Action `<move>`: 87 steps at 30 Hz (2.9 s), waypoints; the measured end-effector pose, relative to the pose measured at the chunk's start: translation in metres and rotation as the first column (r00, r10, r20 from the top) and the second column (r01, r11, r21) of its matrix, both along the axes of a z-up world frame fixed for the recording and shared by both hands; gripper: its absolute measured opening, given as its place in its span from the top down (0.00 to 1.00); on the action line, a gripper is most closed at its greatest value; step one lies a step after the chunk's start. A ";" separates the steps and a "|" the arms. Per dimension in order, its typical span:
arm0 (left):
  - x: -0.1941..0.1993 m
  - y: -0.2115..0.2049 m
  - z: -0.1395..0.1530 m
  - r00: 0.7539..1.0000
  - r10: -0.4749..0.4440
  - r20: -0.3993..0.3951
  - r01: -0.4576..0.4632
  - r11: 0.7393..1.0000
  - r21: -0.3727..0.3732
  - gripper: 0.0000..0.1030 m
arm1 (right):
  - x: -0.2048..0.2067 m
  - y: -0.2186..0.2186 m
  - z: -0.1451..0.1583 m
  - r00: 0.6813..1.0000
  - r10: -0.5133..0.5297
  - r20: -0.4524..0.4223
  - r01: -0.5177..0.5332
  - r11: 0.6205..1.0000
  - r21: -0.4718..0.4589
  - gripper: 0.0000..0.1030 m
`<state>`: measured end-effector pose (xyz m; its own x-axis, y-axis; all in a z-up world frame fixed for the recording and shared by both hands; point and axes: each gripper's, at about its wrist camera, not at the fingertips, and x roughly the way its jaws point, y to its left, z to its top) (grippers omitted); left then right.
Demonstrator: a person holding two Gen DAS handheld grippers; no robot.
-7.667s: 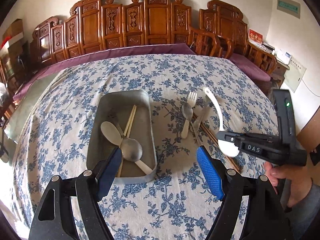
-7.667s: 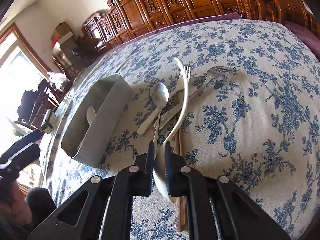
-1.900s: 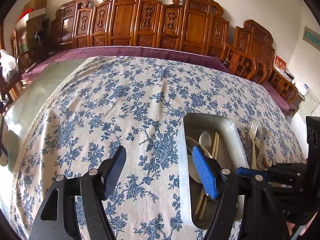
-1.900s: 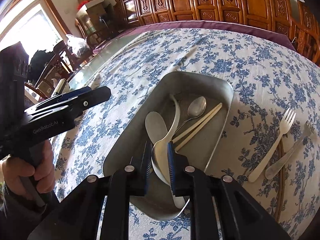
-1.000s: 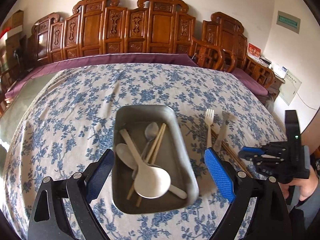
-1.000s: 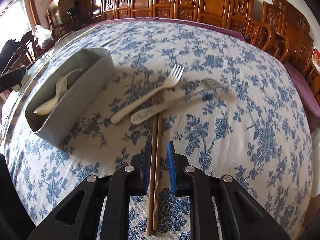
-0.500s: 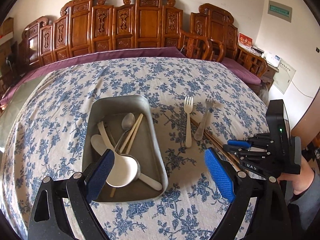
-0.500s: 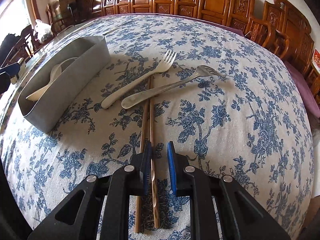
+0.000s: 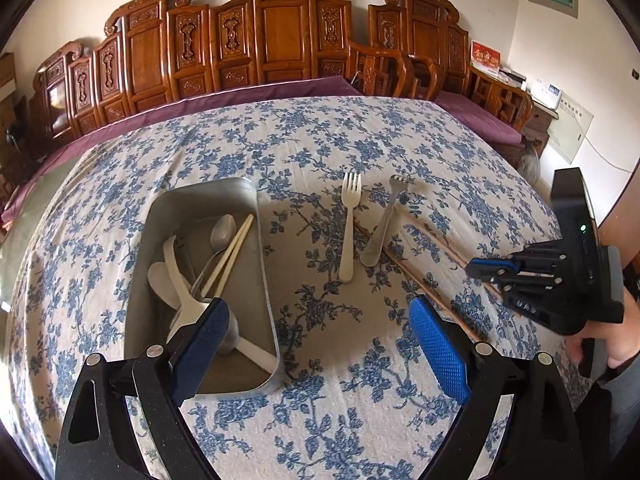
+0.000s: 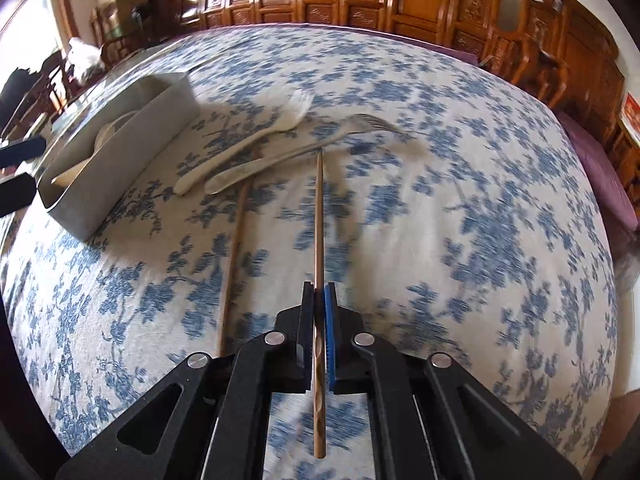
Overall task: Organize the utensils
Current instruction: 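Grasp the white plastic fork with the left gripper while the right gripper holds the chopstick, then carry the white plastic fork into the grey tray and open the left gripper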
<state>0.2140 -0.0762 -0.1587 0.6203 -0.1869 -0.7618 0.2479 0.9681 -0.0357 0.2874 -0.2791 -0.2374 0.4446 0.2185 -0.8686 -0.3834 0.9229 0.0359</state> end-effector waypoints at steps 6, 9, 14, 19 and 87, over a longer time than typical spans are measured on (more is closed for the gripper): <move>0.020 -0.020 0.000 1.000 0.004 -0.018 -0.004 1.000 -0.005 0.23 | 0.005 -0.030 0.011 0.998 -0.057 0.027 0.056 0.998 0.041 0.94; 0.031 -0.029 -0.004 0.999 -0.003 -0.033 0.004 1.000 0.011 0.35 | 0.005 -0.034 0.015 0.998 -0.055 0.035 0.053 0.997 0.061 0.94; 0.058 -0.044 -0.021 0.997 0.006 -0.082 -0.003 0.999 0.039 0.47 | 0.005 -0.031 0.017 0.998 -0.043 0.039 0.040 0.996 0.078 0.94; 0.085 -0.058 -0.039 0.992 0.013 -0.122 -0.003 0.997 0.076 0.61 | 0.006 -0.031 0.019 0.998 -0.040 0.042 0.037 0.995 0.088 0.94; 0.035 0.056 0.009 0.997 0.056 -0.061 -0.055 0.998 0.019 0.93 | -0.028 0.033 0.029 0.994 0.021 0.104 -0.030 0.996 0.087 0.94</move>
<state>0.2494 -0.0200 -0.1497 0.5814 -0.1396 -0.8016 0.1915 0.9810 -0.0320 0.2590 -0.2456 -0.2083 0.5242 0.3050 -0.7951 -0.4128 0.9076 0.0760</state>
